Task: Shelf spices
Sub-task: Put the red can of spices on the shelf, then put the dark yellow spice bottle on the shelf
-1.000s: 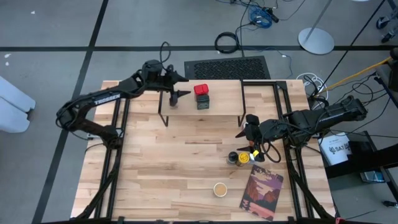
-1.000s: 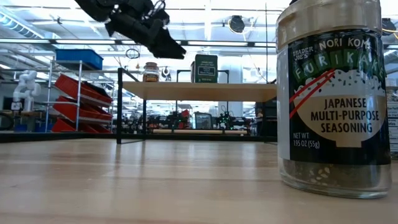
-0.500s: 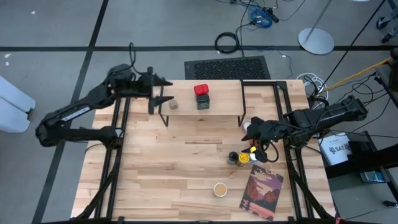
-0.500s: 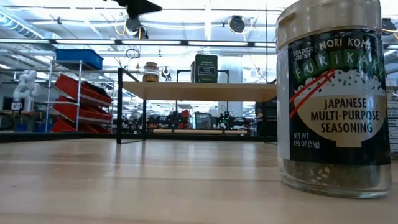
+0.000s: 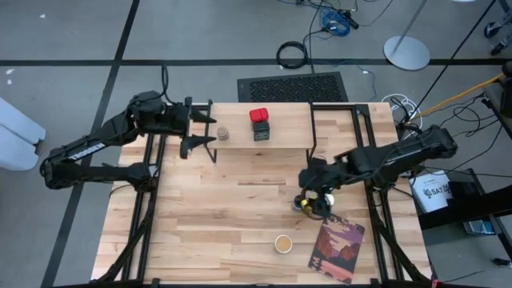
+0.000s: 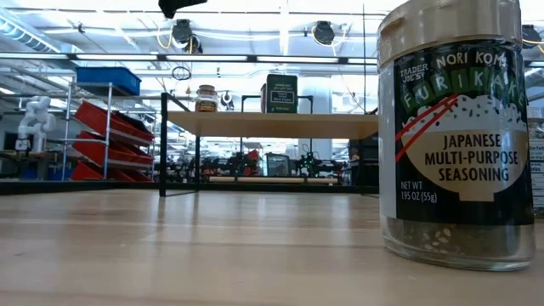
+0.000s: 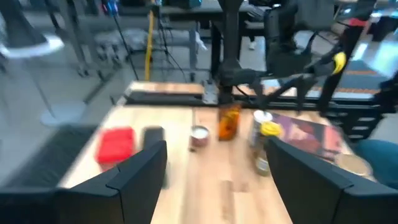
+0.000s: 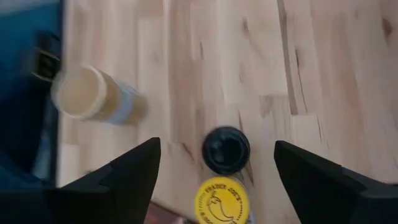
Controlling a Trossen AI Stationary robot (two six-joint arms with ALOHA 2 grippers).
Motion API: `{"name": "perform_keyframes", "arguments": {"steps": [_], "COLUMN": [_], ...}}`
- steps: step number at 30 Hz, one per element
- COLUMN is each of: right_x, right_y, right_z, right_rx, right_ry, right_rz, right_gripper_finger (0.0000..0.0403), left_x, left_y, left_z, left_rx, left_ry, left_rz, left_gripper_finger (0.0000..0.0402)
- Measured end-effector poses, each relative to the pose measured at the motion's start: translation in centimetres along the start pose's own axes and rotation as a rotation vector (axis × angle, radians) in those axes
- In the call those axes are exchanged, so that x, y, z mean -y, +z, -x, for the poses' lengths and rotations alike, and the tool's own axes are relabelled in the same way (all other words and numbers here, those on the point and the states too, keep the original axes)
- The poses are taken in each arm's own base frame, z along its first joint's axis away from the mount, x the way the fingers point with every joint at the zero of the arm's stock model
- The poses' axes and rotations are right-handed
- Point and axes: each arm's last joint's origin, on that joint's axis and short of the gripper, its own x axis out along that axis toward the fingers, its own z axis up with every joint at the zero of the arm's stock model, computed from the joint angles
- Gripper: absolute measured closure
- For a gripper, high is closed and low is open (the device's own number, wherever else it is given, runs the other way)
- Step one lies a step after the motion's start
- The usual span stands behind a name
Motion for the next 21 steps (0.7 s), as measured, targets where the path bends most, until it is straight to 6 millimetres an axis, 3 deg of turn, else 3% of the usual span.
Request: {"name": "perform_keyframes", "arguments": {"steps": [9,21], "right_x": [0.7,0.7], "right_y": [0.2,0.1], "right_z": [-4.4,-5.9], "right_rx": [-0.180,-0.229], "right_ry": [-0.081,-0.092], "right_rz": [-0.019,-0.036], "right_gripper_finger": [0.0099,0.0078], "left_x": [1.7,3.2], "left_y": [-0.4,-0.4], "left_z": [-0.4,-0.8], "left_rx": [-0.052,-0.061], "left_ry": [-0.156,-0.219], "left_rz": [0.081,0.057], "left_gripper_finger": [0.0116,0.0116]}}
